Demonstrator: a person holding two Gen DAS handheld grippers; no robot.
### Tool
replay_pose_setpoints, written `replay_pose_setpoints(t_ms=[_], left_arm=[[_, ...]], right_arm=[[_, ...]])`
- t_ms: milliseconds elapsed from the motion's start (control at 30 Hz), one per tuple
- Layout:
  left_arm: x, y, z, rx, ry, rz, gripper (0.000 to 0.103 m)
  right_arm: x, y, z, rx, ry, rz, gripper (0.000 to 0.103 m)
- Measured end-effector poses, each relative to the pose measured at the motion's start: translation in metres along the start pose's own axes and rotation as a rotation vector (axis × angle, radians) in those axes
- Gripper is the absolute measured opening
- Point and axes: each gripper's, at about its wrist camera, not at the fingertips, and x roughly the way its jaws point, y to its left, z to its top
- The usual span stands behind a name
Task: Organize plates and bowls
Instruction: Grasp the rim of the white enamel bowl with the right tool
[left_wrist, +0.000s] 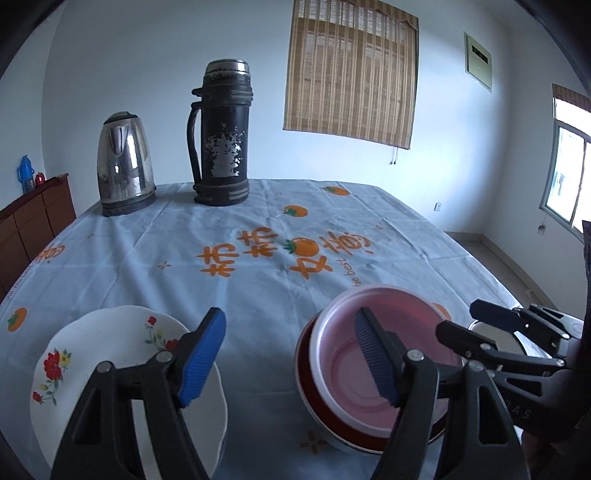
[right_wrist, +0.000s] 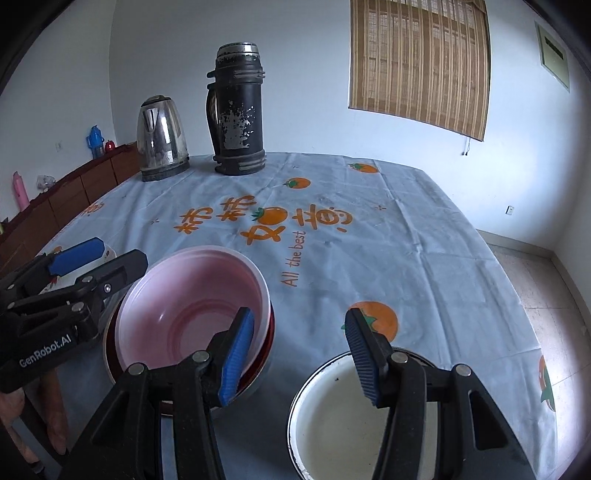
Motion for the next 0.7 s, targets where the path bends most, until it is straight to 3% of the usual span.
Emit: replay_pose_setpoints(t_ms=[233, 367, 500, 700], left_arm=[[0.004, -0.001, -0.003, -0.012, 0.026, -0.014, 0.073], [0.003, -0.005, -0.004, 0.000, 0.024, -0.028, 0.073], [-0.005, -0.020, -0.006, 0.017, 0.026, -0.091, 0.073], [-0.020, -0.080, -0.013, 0.172, 0.052, -0.193, 0.073]], right_arm=[[0.011, -0.004, -0.002, 0.011, 0.045, 0.024, 0.054], [-0.008, -0.006, -0.001, 0.017, -0.011, 0.042, 0.054], [-0.033, -0.028, -0.007, 0.043, -0.052, 0.018, 0.054], [-0.051, -0.074, -0.032, 0.121, -0.043, -0.077, 0.054]])
